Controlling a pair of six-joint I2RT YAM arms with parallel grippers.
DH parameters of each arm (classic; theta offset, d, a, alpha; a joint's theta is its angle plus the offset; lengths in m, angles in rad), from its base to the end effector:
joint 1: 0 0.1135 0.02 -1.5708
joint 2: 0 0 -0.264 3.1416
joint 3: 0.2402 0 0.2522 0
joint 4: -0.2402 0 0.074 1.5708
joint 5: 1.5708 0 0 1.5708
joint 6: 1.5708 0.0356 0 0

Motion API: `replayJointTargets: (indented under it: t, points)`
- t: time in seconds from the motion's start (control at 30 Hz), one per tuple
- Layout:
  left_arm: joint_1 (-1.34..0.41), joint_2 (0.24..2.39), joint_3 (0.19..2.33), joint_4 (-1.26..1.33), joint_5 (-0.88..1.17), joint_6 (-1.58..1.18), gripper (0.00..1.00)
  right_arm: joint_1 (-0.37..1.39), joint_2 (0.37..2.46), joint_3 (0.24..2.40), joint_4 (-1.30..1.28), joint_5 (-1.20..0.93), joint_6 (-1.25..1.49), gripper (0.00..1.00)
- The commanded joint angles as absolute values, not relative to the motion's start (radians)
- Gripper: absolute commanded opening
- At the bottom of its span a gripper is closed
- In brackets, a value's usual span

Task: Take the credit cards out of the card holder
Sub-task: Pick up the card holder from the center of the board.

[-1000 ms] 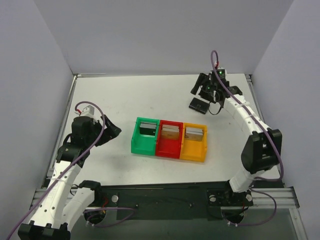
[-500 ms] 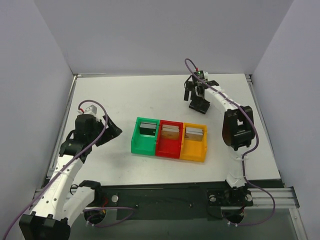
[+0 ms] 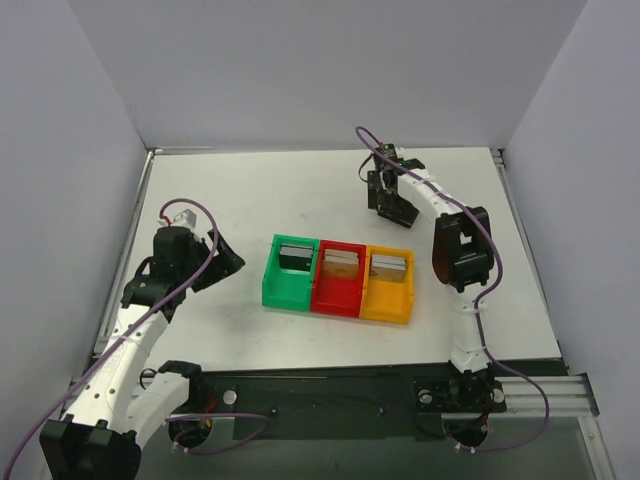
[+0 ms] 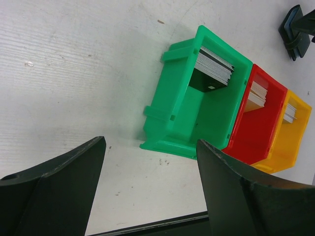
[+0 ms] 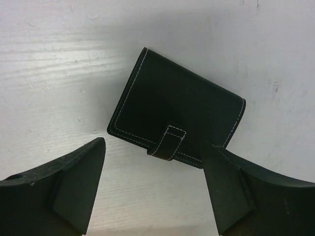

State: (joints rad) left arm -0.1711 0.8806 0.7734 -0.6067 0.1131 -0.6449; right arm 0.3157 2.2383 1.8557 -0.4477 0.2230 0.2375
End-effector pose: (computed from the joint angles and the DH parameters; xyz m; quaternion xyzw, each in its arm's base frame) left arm 0.1812 -0.0354 0.2789 -0.1903 0.8883 -0.2118 0.3603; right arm 0.4838 0.1497 0.2048 0.0040 0.9273 -0.0016 0.3743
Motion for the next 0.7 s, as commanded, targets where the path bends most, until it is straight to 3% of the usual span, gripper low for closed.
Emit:
replayJointTargets:
  t: [0.0,0.1,0.47,0.67]
  points:
    - [-0.172,0.876,0.796,-0.555,0.120,-0.632,0.85,0.298,2.261,1.879,-0.525,0.247,0.245,0.72]
    - [-0.170,0.873,0.799,-0.563,0.115,-0.632,0.85,0.293,2.266,1.865,-0.525,0.247,0.245,0.69]
    - [-0.172,0.868,0.795,-0.568,0.109,-0.632,0.85,0.287,2.273,1.845,-0.526,0.232,0.252,0.45]
    - [-0.172,0.864,0.796,-0.566,0.109,-0.630,0.85,0.285,2.255,1.824,-0.526,0.229,0.258,0.24]
